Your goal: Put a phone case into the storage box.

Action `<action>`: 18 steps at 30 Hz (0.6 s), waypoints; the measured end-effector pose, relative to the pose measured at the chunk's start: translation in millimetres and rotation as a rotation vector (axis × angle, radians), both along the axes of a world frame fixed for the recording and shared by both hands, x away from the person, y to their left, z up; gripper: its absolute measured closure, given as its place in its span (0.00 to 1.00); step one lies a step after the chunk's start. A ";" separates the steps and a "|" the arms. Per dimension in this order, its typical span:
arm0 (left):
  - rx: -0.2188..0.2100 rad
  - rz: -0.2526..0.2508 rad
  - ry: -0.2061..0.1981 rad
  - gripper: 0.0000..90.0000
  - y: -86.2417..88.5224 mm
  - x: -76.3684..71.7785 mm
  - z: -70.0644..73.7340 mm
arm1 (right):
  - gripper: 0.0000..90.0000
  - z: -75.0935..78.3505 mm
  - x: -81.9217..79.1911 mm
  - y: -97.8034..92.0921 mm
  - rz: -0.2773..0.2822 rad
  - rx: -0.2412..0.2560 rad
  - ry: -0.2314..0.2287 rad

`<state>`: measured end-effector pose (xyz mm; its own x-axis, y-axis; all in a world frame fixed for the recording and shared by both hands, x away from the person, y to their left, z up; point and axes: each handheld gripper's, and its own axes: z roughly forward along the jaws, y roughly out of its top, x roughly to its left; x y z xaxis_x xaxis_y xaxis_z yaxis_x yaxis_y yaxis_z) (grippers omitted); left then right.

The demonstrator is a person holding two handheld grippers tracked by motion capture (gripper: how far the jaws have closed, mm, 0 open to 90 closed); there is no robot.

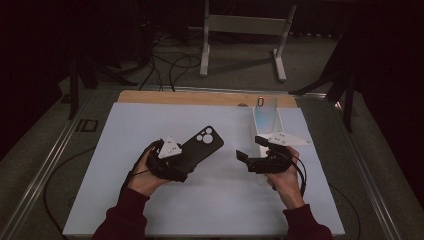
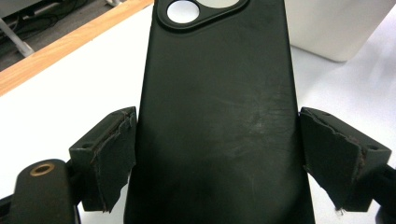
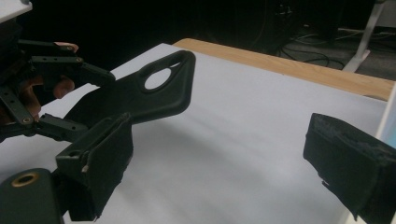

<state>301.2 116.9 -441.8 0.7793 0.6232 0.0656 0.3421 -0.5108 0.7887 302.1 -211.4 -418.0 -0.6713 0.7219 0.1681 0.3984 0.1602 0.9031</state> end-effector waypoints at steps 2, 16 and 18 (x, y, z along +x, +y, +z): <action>-0.005 -0.004 -0.002 0.17 -2.0 0.4 0.7 | 0.09 0.7 0.9 2.0 0.006 0.000 0.003; -0.016 -0.033 -0.016 0.17 -18.4 0.2 3.4 | 0.09 3.2 8.0 15.4 0.035 0.006 0.032; -0.019 -0.038 -0.019 0.17 -20.3 0.0 4.0 | 0.09 3.0 9.0 17.1 0.040 0.010 0.044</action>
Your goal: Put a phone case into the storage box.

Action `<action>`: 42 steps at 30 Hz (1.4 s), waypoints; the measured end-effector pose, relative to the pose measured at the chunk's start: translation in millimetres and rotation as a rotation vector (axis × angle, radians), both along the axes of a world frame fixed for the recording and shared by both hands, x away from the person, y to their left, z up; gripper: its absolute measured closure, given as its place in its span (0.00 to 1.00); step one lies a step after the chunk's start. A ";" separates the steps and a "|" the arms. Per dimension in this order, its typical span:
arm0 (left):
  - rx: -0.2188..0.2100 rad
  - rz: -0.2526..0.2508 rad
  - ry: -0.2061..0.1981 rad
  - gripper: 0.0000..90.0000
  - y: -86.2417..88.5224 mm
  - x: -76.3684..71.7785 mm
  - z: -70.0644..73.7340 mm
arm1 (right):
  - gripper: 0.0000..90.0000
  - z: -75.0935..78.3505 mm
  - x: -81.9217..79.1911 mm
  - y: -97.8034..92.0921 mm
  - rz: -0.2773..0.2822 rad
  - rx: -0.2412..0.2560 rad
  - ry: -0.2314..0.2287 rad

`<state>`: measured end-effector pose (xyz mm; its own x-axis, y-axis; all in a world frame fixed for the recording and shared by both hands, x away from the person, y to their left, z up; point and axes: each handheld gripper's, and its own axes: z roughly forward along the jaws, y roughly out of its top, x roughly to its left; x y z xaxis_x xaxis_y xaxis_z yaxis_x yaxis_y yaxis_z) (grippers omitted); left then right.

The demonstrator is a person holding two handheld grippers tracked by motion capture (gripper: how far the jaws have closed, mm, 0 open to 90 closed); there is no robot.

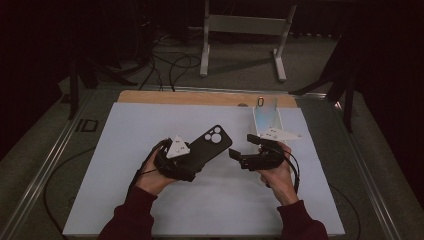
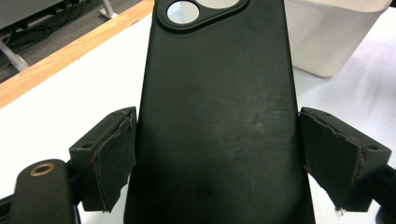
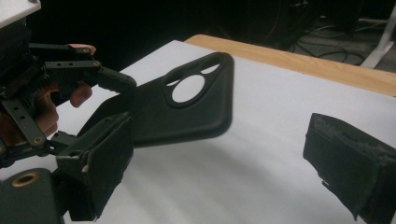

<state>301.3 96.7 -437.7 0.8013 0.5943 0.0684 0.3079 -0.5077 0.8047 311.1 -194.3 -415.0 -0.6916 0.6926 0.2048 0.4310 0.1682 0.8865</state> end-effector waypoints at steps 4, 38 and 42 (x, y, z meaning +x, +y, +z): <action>-0.010 -0.011 -0.001 0.17 -3.2 -0.7 1.3 | 0.10 -0.9 1.1 3.9 0.012 0.006 0.016; -0.055 -0.049 -0.031 0.16 -30.5 -7.5 -0.3 | 0.77 -1.6 1.9 25.6 0.088 0.131 0.131; -0.044 -0.041 -0.035 0.26 -33.8 -7.7 -3.0 | 0.92 0.7 0.0 28.0 0.119 0.167 0.123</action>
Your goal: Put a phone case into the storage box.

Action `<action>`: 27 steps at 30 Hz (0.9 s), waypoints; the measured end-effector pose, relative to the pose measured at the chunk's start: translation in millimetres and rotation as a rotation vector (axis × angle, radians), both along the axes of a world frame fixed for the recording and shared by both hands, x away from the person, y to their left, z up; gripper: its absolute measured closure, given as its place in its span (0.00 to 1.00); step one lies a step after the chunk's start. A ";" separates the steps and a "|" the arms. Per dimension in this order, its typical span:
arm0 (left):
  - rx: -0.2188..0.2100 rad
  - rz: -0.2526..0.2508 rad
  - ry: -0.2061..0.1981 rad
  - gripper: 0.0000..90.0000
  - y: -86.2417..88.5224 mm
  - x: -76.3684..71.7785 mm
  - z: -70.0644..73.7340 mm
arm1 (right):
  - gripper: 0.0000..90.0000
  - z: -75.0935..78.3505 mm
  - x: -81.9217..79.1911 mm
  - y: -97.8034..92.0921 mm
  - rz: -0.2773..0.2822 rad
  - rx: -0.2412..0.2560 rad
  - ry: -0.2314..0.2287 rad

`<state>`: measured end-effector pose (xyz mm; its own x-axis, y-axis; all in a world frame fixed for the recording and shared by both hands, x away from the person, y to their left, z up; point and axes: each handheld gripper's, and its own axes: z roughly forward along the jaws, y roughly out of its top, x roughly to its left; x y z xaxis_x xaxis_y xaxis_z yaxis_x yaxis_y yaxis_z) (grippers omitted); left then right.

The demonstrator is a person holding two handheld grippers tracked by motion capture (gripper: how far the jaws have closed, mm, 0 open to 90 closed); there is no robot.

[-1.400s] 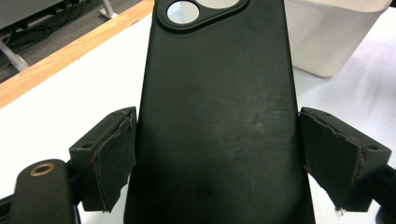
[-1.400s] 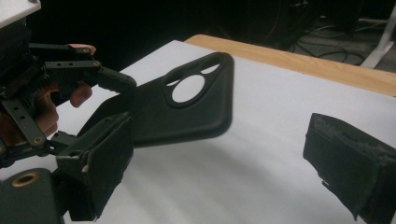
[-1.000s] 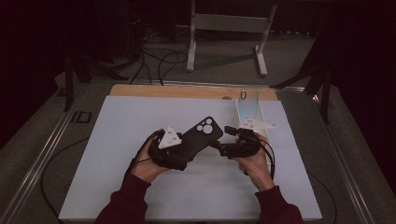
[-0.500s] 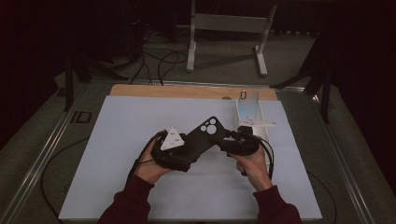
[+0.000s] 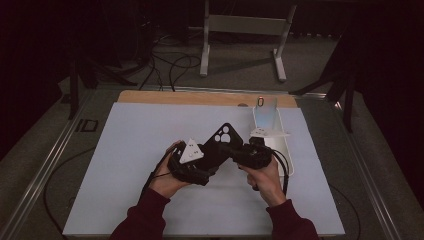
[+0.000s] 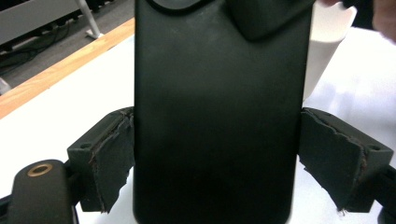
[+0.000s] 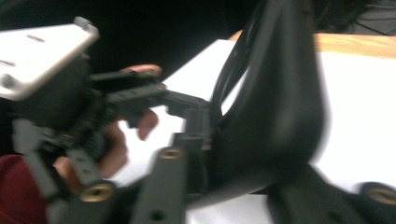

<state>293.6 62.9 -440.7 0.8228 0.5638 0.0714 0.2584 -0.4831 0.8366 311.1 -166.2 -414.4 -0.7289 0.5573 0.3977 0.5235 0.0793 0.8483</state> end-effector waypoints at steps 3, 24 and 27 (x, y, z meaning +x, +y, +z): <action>0.003 0.009 -0.012 0.16 0.6 1.1 -0.9 | 0.95 3.1 -5.0 5.9 0.017 -0.062 -0.039; -0.108 -0.165 0.125 0.27 9.8 6.3 -1.6 | 0.95 12.2 -12.8 9.7 0.149 -0.078 -0.125; -0.117 -0.171 0.123 0.34 12.9 6.0 -1.7 | 0.95 12.6 -12.8 8.2 0.149 -0.086 -0.129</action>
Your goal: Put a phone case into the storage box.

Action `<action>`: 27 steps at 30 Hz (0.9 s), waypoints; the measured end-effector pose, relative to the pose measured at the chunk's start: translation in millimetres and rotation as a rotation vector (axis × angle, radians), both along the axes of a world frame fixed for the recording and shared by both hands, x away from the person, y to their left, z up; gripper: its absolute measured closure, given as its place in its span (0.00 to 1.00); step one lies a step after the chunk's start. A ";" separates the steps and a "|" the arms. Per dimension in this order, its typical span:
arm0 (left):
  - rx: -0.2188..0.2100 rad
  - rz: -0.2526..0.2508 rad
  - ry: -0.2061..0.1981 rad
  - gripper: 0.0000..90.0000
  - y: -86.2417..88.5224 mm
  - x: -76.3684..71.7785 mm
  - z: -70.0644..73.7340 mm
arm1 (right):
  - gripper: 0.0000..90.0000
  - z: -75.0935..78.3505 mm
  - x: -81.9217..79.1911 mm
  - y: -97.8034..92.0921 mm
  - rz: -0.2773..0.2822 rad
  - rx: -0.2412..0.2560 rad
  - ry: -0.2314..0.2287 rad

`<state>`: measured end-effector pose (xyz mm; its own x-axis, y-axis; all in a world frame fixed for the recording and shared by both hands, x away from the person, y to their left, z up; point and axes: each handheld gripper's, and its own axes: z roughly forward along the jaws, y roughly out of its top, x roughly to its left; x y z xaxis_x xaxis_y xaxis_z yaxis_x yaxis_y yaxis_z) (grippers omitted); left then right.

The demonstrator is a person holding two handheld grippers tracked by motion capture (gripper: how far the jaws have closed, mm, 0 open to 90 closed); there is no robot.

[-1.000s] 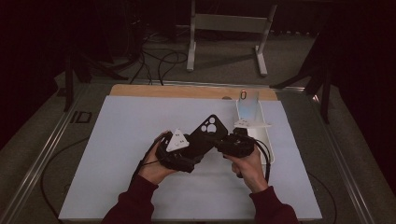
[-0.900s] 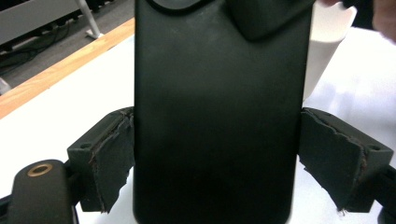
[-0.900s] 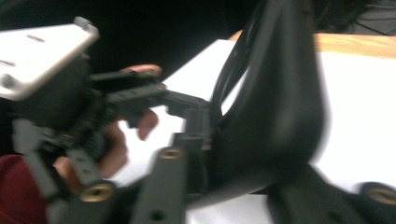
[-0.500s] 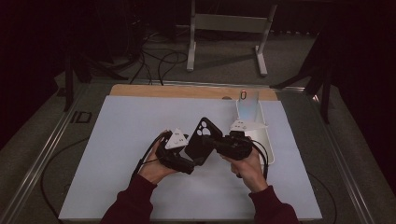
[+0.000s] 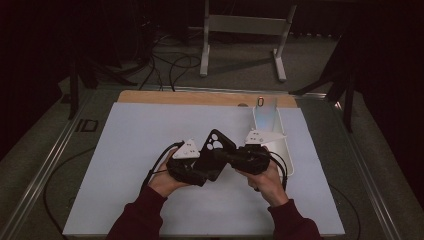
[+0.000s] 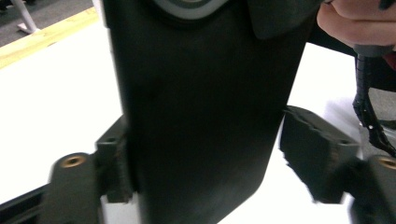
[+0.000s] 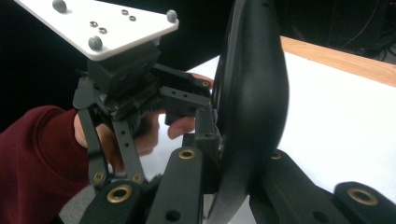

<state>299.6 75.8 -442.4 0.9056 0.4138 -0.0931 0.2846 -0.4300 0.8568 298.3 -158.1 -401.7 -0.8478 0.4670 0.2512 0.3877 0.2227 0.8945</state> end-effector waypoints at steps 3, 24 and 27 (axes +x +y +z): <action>-0.020 -0.003 -0.006 0.48 4.7 -0.4 0.0 | 0.95 0.3 0.2 -3.9 0.012 -0.005 -0.011; -0.033 -0.012 -0.070 0.89 0.9 -5.5 6.0 | 0.29 4.0 3.5 -13.9 -0.061 -0.033 -0.026; -0.025 0.028 -0.079 0.89 1.3 -4.9 6.5 | 0.23 4.4 2.6 -14.8 -0.086 -0.031 -0.028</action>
<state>294.7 77.2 -436.0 0.8988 0.4372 -0.0327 0.2272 -0.4007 0.8876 300.9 -172.9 -397.3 -0.8106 0.5457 0.2125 0.3817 0.2171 0.8984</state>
